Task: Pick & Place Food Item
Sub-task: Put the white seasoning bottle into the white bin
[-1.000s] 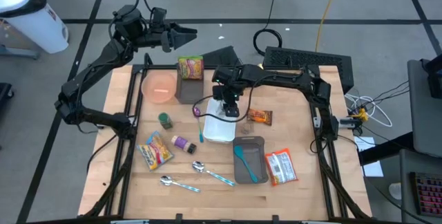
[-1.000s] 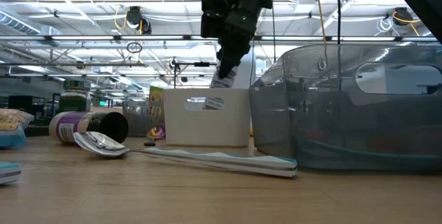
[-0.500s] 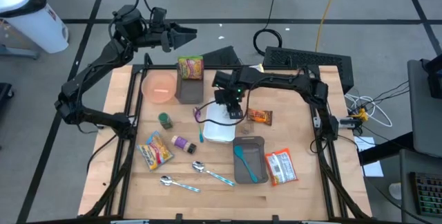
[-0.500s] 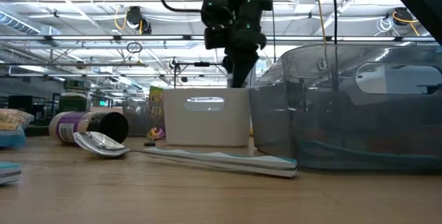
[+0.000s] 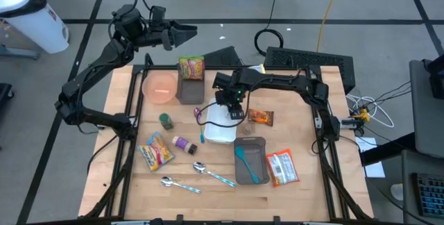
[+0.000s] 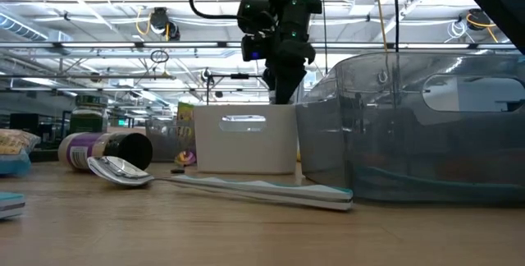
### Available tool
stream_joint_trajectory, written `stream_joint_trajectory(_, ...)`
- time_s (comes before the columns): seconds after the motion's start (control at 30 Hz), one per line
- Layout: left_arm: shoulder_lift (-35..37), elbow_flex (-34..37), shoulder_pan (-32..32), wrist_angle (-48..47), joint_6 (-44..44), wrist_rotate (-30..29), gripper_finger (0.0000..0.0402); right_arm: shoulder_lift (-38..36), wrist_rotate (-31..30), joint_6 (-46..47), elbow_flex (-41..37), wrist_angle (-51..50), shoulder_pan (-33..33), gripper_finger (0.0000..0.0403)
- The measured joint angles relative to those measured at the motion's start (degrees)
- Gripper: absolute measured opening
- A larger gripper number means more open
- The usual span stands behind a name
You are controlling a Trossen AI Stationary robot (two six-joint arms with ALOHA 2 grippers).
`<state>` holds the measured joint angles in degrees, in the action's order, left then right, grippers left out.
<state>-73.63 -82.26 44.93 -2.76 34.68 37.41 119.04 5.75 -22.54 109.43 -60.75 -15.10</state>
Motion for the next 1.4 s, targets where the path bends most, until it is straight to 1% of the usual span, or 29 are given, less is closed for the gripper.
stream_joint_trajectory(0.1,0.0,0.0,0.0,-0.14,-0.23,0.01,0.0312,0.61,-0.03,0.13,0.0,-0.12,-0.22,0.0191)
stream_joint_trajectory(0.2,0.02,0.0,0.0,-1.54,-3.71,1.22,0.0309,1.87,-0.01,0.43,0.01,-0.77,-0.41,0.0191)
stream_joint_trajectory(0.43,0.02,0.02,-0.01,-11.89,-11.01,0.02,0.0307,2.67,-0.03,1.02,0.13,-1.28,-0.43,0.0191)
stream_joint_trajectory(0.6,0.02,0.02,-0.02,-16.22,-13.89,0.02,0.0312,2.69,-0.05,1.63,0.13,-1.18,-0.57,0.0191)
stream_joint_trajectory(0.87,0.02,0.02,-0.07,-16.94,-15.35,0.04,0.0305,2.73,-0.09,2.16,0.07,-0.96,-1.02,0.0191)
stream_joint_trajectory(1.03,0.02,0.02,-0.09,-17.08,-15.52,0.07,0.0313,2.78,-1.62,2.09,0.02,-0.97,-1.0,0.0203)
stream_joint_trajectory(1.17,0.02,0.02,-0.09,-17.18,-15.52,0.07,0.0317,2.84,-2.29,1.87,0.0,-0.89,-1.0,0.0204)
stream_joint_trajectory(1.4,0.02,0.02,-0.09,-17.2,-15.5,0.11,0.0306,2.84,-2.41,0.74,-0.04,-0.83,-1.0,0.0216)
